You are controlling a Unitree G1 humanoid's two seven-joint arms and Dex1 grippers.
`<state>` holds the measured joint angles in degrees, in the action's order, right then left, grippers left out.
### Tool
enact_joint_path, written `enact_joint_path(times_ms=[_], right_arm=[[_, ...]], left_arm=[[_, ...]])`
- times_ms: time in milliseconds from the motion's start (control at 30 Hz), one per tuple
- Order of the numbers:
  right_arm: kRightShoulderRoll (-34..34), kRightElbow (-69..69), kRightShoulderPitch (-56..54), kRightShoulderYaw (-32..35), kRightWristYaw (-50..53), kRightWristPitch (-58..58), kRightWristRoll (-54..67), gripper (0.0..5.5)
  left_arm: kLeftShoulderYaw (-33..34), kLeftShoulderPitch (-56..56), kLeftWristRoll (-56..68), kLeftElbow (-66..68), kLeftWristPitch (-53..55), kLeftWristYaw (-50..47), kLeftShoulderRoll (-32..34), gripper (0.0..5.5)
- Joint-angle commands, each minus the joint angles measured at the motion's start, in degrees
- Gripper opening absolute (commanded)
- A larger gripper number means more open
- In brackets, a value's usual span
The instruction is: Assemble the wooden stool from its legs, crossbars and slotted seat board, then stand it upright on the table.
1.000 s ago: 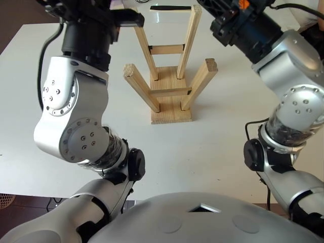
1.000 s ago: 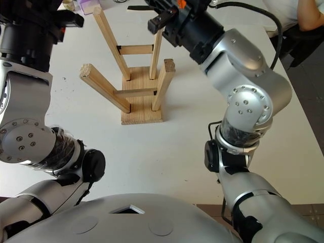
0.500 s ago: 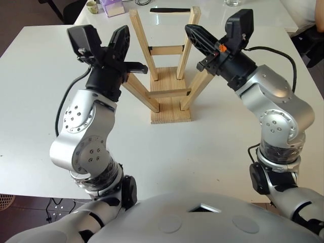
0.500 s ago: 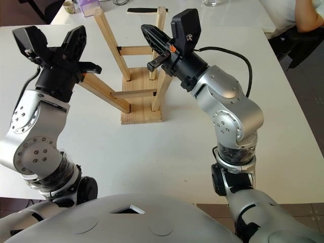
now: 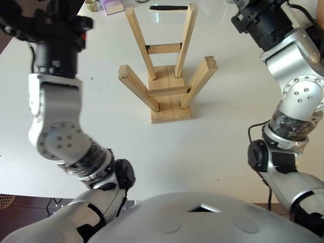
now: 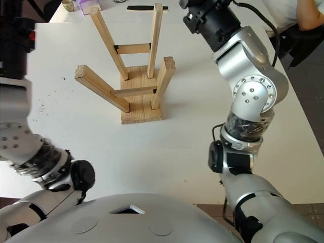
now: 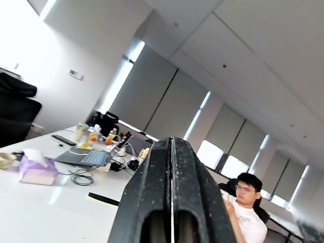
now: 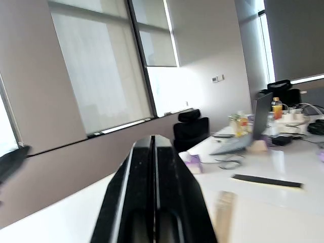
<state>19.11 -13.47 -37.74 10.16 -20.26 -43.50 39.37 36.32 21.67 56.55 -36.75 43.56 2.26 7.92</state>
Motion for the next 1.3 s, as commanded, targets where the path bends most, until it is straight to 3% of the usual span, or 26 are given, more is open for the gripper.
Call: enact_joint_path(times_ms=[33,167,267,500,767,900,1067,1300], right_arm=[[5.91,13.54,6.37,-10.32,-13.78,8.52,-9.7,0.0],[9.99,25.25,7.05,-16.46,-25.83,18.14,-17.05,0.0],[11.87,32.97,4.89,-18.26,-33.05,24.93,-20.58,0.0],[9.98,42.33,-2.02,-21.56,-53.05,30.39,-20.77,0.0],[7.44,36.67,-2.54,-24.23,-65.57,23.08,-17.44,0.0],[6.16,28.99,1.31,-26.17,-65.1,19.74,-16.76,0.0],[1.59,12.47,8.24,-28.48,-56.79,10.86,-12.96,0.0],[3.78,-1.93,14.97,-24.45,-42.82,2.99,-11.94,0.0]], left_arm=[[-3.5,-24.4,-4.72,8.21,0.11,20.99,9.52,0.03],[-9.95,-41.99,-14.36,16.38,-6.53,34.82,14.27,0.03],[-15.23,-46.42,-17.4,15.98,-9.72,40.21,15.42,0.03],[-27.4,-42.19,-21.1,10.9,-13.78,39.43,12.21,0.03],[-32.46,-34.32,-33.92,21.11,-19.53,32.53,13.83,0.03],[-31.25,-32.56,-33.29,21.25,-20.14,32.25,13.49,0.03],[-30.99,-33.07,-33.61,20.87,-20.79,30.74,12.8,0.03],[-28.27,-29.41,-36.67,26.27,-25.14,24.69,11.15,0.03]])
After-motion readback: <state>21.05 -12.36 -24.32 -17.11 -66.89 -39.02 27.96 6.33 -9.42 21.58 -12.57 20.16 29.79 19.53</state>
